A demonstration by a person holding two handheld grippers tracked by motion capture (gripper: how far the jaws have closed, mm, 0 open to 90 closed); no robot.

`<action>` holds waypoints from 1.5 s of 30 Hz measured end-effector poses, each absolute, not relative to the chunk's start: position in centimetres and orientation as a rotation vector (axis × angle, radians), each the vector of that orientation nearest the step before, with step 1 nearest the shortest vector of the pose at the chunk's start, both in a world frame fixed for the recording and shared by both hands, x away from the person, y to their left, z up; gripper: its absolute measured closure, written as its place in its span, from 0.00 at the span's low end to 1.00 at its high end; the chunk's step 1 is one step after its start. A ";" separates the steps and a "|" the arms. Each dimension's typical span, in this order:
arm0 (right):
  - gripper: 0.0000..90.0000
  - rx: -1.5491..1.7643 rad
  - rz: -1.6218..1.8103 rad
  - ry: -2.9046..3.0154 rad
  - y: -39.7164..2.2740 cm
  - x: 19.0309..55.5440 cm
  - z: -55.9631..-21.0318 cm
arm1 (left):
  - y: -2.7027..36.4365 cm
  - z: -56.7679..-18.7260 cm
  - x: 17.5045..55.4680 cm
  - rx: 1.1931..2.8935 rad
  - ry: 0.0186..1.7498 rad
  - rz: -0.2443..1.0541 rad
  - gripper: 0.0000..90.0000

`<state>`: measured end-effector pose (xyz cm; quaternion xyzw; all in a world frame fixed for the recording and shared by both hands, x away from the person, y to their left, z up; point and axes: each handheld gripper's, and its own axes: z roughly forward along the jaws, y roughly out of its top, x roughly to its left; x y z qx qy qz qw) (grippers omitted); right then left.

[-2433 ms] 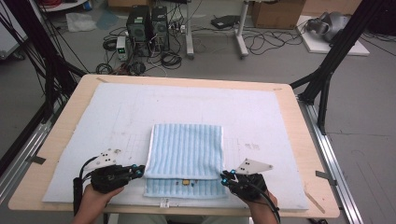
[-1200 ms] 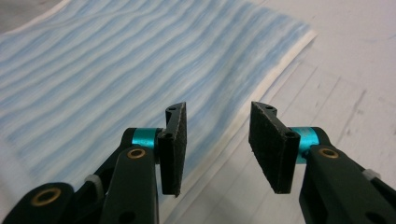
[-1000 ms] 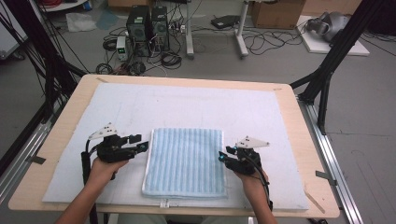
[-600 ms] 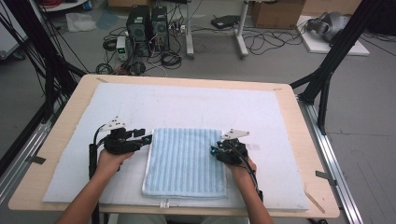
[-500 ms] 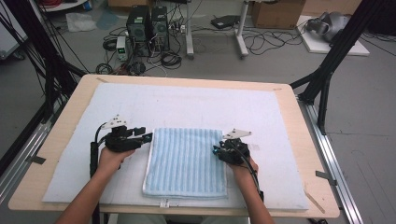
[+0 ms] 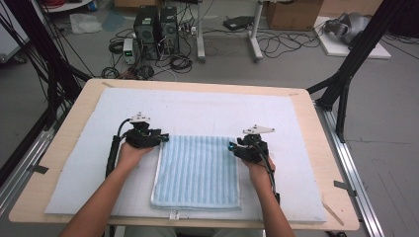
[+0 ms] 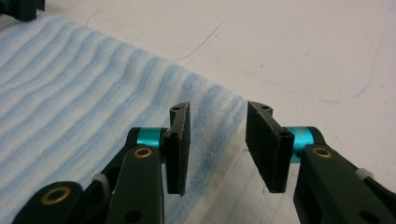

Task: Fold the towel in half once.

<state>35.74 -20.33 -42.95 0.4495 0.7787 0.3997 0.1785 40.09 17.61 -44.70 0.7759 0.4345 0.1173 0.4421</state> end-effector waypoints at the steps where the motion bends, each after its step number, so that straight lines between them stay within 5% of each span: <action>1: 0.66 1.266 1.128 2.201 -20.3 35.9 -43.0 | 17.4 -44.9 40.1 1.951 1.075 0.290 0.61; 5: 0.62 1.312 1.105 2.182 -20.3 36.7 -43.4 | 17.0 -44.8 39.9 2.004 1.061 0.363 0.72; 9: 0.58 1.360 1.077 2.177 -20.0 38.1 -44.3 | 17.0 -44.9 39.9 1.986 1.044 0.300 0.95; 12: 0.63 1.362 1.047 2.193 -19.6 38.7 -44.8 | 17.4 -45.0 40.2 1.940 1.084 0.261 0.96; 16: 0.91 1.319 1.105 2.254 -19.5 39.0 -44.8 | 17.9 -44.9 40.7 1.886 1.094 0.268 0.96; 38: 0.93 1.310 1.069 2.131 -17.8 44.2 -43.6 | 19.1 -43.4 45.7 1.758 1.061 0.343 0.96; 40: 0.92 1.305 1.055 2.130 -17.6 44.4 -43.6 | 19.1 -43.6 45.7 1.767 1.073 0.343 0.94; 43: 0.66 1.345 1.057 2.091 -17.3 44.3 -43.4 | 19.4 -43.6 45.7 1.752 1.161 0.312 0.63; 45: 0.59 1.374 1.075 2.091 -17.6 44.2 -43.3 | 19.7 -43.5 45.5 1.767 1.177 0.283 0.57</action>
